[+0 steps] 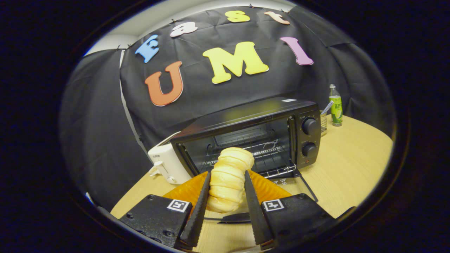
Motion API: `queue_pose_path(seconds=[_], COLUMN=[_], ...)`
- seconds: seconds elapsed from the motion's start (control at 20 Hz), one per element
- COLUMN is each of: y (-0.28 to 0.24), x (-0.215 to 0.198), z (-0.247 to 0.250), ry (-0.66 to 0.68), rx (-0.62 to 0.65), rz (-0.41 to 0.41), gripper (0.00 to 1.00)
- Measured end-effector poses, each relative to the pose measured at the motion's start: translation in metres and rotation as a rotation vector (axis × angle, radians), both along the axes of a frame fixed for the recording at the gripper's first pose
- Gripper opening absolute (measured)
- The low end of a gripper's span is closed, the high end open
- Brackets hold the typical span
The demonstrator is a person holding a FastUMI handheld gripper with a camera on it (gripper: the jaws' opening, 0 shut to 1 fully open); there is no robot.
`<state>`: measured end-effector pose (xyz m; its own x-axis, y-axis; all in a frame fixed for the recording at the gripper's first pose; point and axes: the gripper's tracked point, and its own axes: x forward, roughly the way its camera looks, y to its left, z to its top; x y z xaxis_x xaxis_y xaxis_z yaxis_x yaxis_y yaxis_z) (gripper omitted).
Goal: Open the toaster oven, put the food inside, and close the toaster oven door.
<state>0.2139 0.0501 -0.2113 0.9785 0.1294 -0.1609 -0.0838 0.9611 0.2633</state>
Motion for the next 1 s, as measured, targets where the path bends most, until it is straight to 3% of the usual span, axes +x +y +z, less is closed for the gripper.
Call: queue_pose_path(seconds=[0.35, 0.55, 0.8, 1.0], y=[-0.004, -0.006, -0.016, -0.026], x=[0.07, 0.099, 0.116, 0.117], z=[0.006, 0.007, 0.005, 0.0], ry=[0.04, 0.051, 0.02, 0.02], rx=[0.189, 0.236, 0.249, 0.181], rz=[0.054, 0.074, 0.042, 0.014], gripper=[0.63, 0.65, 0.69, 0.88])
